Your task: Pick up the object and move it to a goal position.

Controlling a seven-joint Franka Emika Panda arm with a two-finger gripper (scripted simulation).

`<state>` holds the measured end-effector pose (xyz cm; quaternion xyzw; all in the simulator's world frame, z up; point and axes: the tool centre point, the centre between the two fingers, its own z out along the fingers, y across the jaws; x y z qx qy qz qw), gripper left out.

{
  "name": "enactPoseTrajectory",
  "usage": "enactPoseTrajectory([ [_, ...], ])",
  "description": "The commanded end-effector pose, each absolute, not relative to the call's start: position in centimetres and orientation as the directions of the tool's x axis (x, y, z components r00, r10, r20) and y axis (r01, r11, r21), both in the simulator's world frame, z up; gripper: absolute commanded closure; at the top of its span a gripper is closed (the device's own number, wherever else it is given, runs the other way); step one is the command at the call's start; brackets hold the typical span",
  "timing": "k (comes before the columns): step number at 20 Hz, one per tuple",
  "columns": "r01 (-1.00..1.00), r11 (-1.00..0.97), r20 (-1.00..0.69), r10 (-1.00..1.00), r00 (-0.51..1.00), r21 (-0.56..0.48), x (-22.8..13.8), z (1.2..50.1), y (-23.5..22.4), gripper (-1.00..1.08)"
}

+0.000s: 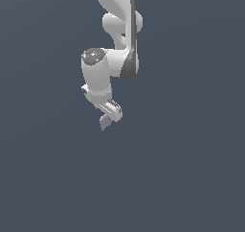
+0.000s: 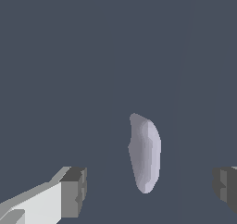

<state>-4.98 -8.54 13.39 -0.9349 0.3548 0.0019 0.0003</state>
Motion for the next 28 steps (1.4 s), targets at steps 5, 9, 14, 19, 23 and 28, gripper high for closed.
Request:
enactPoseTrajectory([
  [5,-0.703,-0.711,0.000,-0.703,0.711,0.000,-5.3,13.2,-9.1,-0.92],
  [9,-0.700,-0.714,-0.001,-0.700,0.714,0.000,-5.3,13.0,-9.1,-0.92],
  [14,-0.701,-0.713,0.000,-0.701,0.713,0.000,-5.3,11.5,-9.1,-0.92],
  [19,-0.703,-0.711,0.000,-0.703,0.711,0.001,-5.4,9.2,-9.1,-0.92],
  [23,-0.704,-0.711,0.000,-0.704,0.711,0.000,-5.4,8.2,-9.1,-0.92],
  [28,-0.704,-0.710,0.000,-0.704,0.710,0.000,-5.3,8.1,-9.1,1.08],
])
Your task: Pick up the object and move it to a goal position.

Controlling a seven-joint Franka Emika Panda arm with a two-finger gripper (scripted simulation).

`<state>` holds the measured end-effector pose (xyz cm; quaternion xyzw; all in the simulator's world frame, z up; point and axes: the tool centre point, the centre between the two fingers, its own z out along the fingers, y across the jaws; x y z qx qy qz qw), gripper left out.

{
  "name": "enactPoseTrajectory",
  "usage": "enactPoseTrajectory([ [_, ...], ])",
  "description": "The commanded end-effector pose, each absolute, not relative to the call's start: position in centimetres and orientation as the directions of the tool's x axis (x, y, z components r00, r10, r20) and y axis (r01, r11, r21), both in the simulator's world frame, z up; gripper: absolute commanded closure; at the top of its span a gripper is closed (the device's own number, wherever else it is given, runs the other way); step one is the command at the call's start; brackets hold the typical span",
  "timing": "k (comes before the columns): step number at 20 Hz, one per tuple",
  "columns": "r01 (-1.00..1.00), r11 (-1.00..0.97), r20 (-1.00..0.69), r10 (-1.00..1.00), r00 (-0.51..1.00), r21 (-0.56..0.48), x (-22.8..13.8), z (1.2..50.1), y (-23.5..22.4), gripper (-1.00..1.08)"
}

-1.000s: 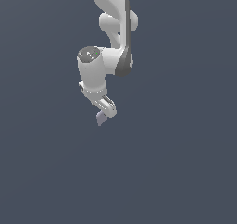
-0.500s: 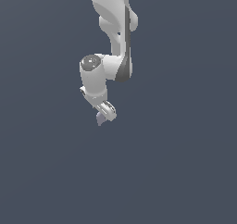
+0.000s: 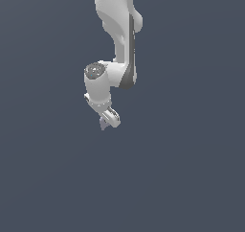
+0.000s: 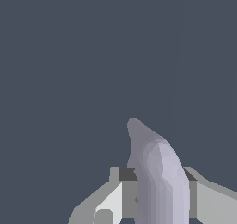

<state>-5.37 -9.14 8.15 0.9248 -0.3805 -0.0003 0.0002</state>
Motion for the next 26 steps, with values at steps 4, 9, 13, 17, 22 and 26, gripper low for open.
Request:
enactPoseTrajectory([
  [4,-0.704,-0.710,0.000,-0.704,0.710,0.000,-5.3,8.1,-9.1,1.08],
  [9,-0.704,-0.710,0.000,-0.704,0.710,0.000,-5.3,8.2,-9.1,1.08],
  [13,-0.704,-0.710,0.000,-0.704,0.710,0.000,-4.9,8.2,-8.4,1.08],
  [17,-0.704,-0.710,0.000,-0.704,0.710,0.000,-3.8,8.5,-6.7,1.08],
  [22,-0.704,-0.710,0.000,-0.704,0.710,0.000,-1.7,8.9,-3.4,1.08],
  [26,-0.704,-0.710,0.000,-0.704,0.710,0.000,0.3,9.3,-0.3,1.08],
])
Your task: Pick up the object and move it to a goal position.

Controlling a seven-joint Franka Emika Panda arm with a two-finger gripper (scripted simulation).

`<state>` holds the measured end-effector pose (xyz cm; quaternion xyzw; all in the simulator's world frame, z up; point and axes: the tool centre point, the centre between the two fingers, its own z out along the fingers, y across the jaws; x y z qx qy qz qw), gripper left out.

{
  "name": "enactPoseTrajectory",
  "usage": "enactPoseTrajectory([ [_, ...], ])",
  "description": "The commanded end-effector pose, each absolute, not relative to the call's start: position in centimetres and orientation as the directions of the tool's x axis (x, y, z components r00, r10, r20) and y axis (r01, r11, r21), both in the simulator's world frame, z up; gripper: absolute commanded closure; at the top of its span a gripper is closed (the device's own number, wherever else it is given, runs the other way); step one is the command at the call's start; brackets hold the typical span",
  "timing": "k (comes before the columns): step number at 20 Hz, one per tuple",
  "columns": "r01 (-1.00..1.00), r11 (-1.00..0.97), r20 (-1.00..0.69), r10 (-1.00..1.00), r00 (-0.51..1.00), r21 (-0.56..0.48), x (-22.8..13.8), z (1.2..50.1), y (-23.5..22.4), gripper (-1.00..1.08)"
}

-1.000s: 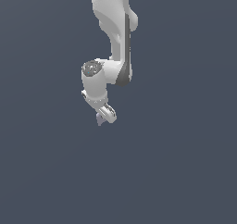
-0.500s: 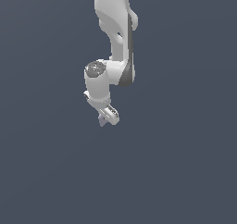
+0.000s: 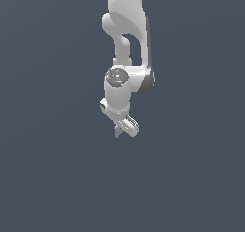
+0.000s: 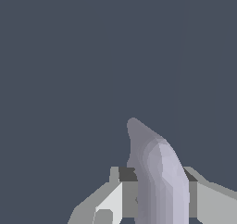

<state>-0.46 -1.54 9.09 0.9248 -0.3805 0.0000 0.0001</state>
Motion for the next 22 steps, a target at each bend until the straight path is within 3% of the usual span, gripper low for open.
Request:
enactPoseTrajectory([
  [1,-0.704,-0.710,0.000,-0.704,0.710,0.000,0.9,9.4,0.6,1.08],
  [22,-0.704,-0.710,0.000,-0.704,0.710,0.000,10.2,11.1,14.3,1.08],
])
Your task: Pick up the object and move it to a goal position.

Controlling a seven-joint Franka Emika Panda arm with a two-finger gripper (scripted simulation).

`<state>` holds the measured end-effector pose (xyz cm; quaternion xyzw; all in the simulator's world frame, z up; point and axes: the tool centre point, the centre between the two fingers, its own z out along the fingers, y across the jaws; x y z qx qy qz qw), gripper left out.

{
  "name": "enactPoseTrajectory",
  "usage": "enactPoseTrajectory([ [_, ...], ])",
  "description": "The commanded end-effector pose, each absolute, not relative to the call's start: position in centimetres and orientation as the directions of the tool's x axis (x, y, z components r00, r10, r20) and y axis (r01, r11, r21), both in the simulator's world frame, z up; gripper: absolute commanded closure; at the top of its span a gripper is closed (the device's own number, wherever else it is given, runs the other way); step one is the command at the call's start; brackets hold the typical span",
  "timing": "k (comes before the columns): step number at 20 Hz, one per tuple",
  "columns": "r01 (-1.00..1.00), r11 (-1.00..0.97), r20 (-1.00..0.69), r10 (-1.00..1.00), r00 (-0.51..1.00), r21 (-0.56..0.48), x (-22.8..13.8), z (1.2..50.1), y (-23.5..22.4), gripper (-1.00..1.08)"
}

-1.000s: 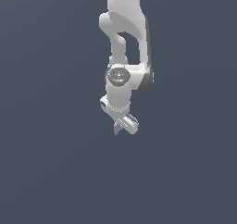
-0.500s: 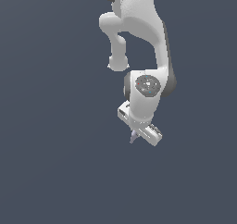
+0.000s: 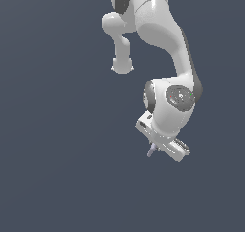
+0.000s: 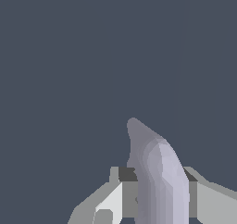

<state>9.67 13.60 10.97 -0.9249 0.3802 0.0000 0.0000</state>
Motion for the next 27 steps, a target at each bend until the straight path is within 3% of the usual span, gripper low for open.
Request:
enactPoseTrajectory([
  [1,-0.704,-0.710,0.000,-0.704,0.710,0.000,10.5,11.1,14.8,1.08],
  [13,-0.704,-0.710,0.000,-0.704,0.710,0.000,13.5,11.6,18.8,1.08],
  [27,-0.704,-0.710,0.000,-0.704,0.710,0.000,14.5,11.8,19.9,1.08],
])
